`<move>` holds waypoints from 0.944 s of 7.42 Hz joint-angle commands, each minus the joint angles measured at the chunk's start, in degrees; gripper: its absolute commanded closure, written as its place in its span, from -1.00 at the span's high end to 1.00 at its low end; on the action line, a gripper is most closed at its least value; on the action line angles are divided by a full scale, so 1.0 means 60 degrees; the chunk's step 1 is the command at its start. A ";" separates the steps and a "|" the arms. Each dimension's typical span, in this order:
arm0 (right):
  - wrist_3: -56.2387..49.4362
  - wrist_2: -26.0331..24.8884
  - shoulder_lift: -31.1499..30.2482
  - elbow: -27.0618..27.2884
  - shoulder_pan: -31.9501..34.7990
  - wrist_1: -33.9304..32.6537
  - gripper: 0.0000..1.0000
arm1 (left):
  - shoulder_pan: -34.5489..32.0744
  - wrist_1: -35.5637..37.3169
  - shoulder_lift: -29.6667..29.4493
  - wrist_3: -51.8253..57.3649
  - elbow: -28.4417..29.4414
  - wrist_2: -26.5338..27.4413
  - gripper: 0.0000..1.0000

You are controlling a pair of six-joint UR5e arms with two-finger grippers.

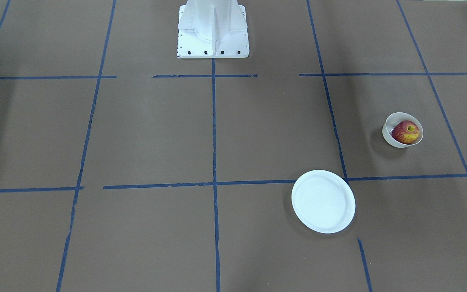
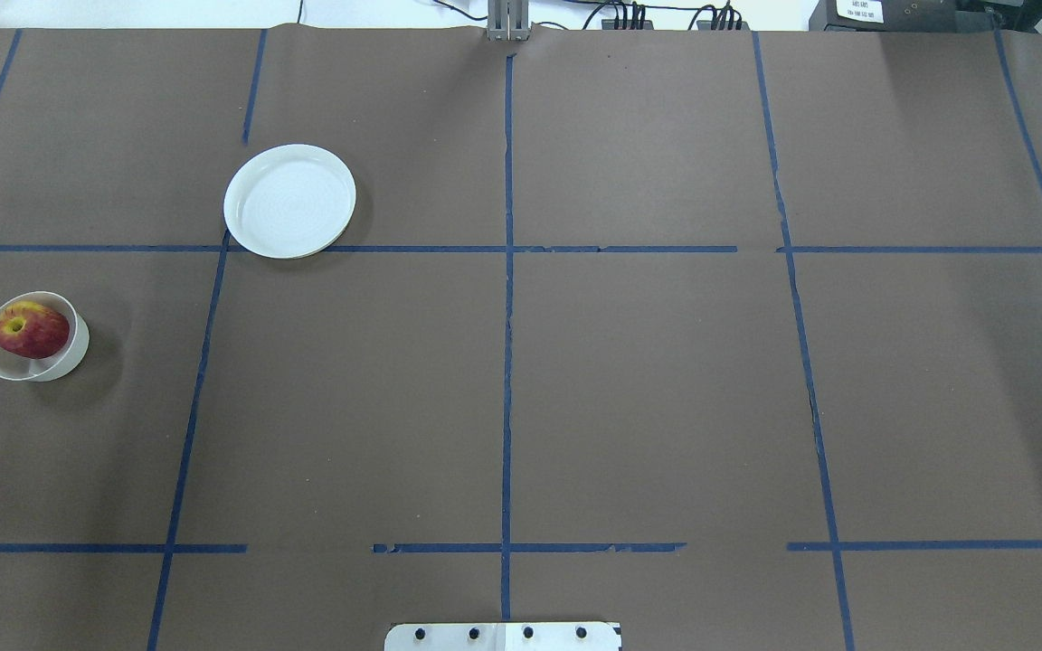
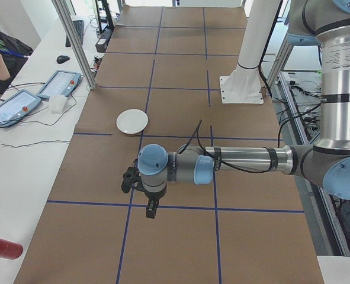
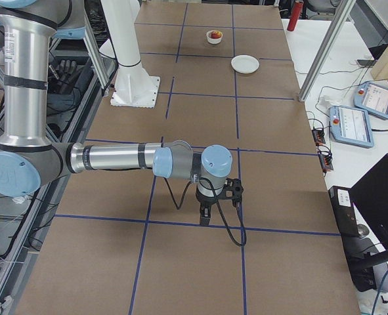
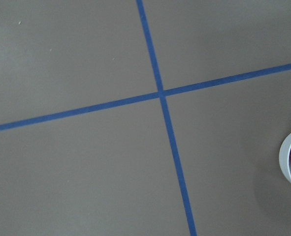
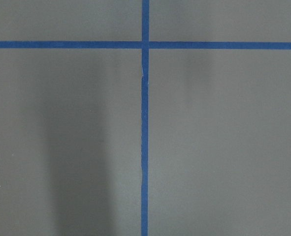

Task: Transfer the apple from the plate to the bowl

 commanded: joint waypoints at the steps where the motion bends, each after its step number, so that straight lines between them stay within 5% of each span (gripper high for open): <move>1: 0.0000 0.0000 0.0000 0.0001 0.0015 0.0000 1.00 | -0.0338 0.0086 0.0317 -0.0004 -0.0029 -0.0039 1.00; 7: 0.0000 0.0000 0.0000 -0.0014 0.0000 0.0000 1.00 | -0.0265 0.0013 0.0024 -0.0893 -0.0088 0.0049 1.00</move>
